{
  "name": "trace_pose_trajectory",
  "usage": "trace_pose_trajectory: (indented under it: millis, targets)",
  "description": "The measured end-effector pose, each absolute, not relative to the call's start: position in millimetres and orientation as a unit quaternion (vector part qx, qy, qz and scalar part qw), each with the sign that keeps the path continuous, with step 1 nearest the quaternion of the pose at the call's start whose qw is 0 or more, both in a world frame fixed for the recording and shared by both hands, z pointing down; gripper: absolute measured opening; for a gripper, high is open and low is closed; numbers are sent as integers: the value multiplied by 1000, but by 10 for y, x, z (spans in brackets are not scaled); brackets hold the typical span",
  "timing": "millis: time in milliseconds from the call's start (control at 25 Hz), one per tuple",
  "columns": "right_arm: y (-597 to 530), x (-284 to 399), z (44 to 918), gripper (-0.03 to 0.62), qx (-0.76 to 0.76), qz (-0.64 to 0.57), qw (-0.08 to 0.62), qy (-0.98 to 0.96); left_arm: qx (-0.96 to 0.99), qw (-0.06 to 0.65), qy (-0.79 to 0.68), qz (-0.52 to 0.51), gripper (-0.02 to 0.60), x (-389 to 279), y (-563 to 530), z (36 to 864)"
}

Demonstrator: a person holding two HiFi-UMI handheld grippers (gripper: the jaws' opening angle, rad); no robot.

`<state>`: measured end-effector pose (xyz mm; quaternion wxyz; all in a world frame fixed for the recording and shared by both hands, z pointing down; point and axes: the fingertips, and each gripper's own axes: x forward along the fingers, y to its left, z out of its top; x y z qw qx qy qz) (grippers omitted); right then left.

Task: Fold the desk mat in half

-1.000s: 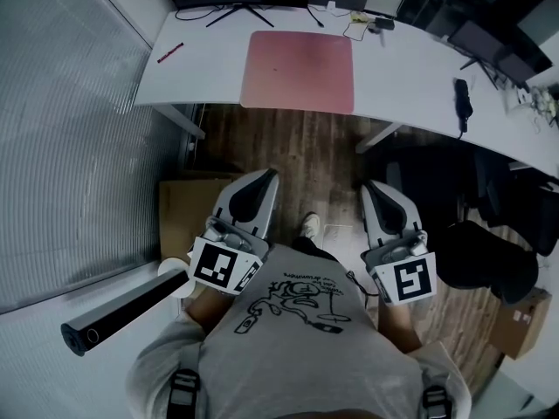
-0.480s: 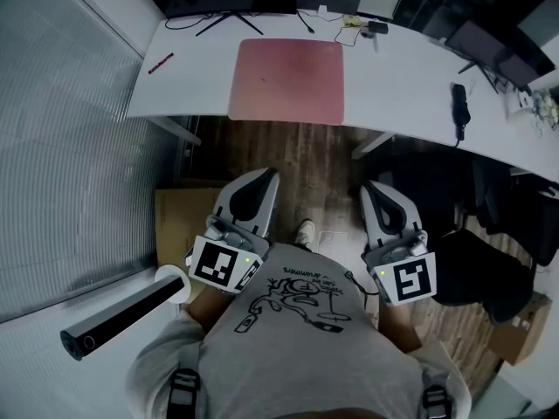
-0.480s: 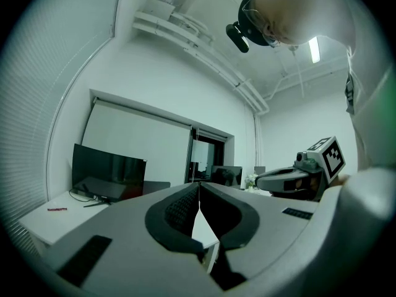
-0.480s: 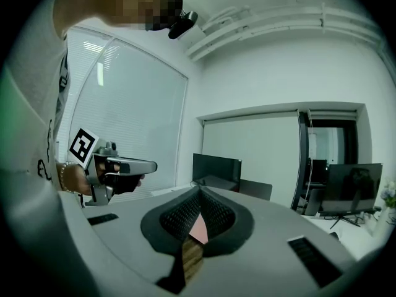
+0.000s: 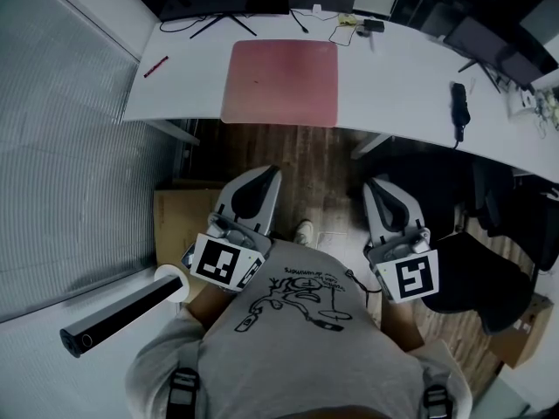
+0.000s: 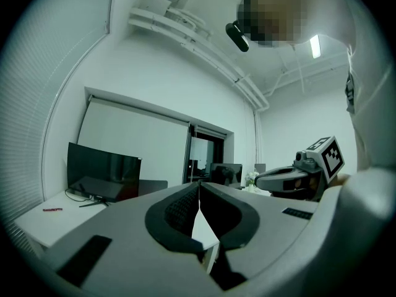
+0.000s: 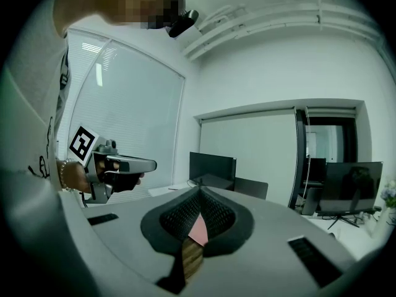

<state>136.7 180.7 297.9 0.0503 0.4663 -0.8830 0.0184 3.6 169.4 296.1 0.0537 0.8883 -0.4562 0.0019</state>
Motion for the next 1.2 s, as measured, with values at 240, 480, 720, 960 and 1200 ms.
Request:
trace_pose_trajectory:
  millis: [240,480,720,960,1200]
  targets:
    - [1775,1414,3002,9,465,20,52,-883,889,58,-455,8,23,92,1660,3011]
    - [1703,1383,3041,9,464,20,57,-884,888,61,-456,10,23,44,1576,3068]
    - [1488,1307,3048,9,464,17,60,-884,889,63,-454,8,23,-21,1351,3098]
    - [1197,1160,3029,9,463,15,58,-884,891,63,-450,5,23,-127,1061,3094]
    - [890,1005,2995,9,462,11,62,-884,891,67,-449,1,23,-271,724,3095]
